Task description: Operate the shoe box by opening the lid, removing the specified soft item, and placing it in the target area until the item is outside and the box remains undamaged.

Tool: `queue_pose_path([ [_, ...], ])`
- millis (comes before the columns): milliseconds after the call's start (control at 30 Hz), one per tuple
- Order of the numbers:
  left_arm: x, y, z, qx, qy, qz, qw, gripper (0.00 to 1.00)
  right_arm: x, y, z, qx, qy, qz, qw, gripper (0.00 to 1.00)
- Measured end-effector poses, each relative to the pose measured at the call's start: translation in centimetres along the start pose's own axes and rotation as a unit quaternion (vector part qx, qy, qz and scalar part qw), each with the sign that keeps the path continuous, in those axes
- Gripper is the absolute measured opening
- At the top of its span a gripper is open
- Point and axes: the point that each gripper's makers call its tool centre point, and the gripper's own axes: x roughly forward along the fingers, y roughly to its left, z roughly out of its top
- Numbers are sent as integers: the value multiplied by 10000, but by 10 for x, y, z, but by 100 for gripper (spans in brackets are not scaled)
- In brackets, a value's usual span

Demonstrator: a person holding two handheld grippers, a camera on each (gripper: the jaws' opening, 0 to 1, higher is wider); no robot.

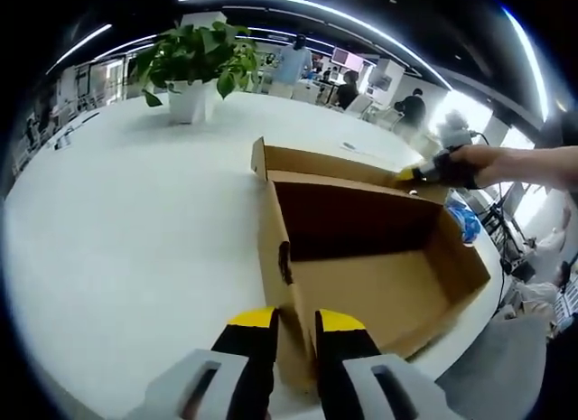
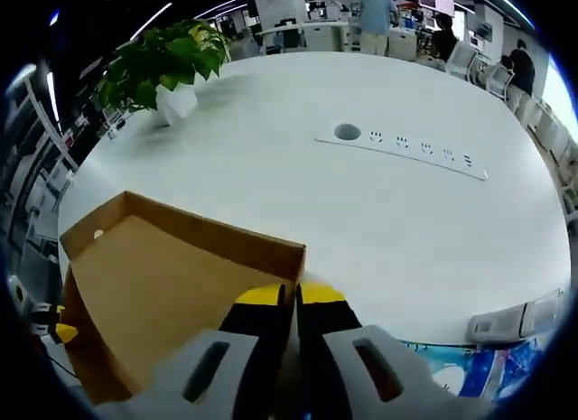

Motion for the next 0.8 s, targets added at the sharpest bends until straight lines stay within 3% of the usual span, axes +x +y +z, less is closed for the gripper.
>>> queue_pose_path([
  [33,0,-1,0,32,17,17,10000,16,7,-9,11,15,-56,0,10000,2],
  [300,0,-1,-1,56,90,145,9998,15,-3,-10,26,-8,-407,44,9992,1],
  [433,2,0,1,212,201,326,9990,13,-23,1,26,-41,-566,66,9984,0],
  [800,6,9,9,51,284,708,9971,7,-64,19,40,-135,-1026,122,9946,0],
])
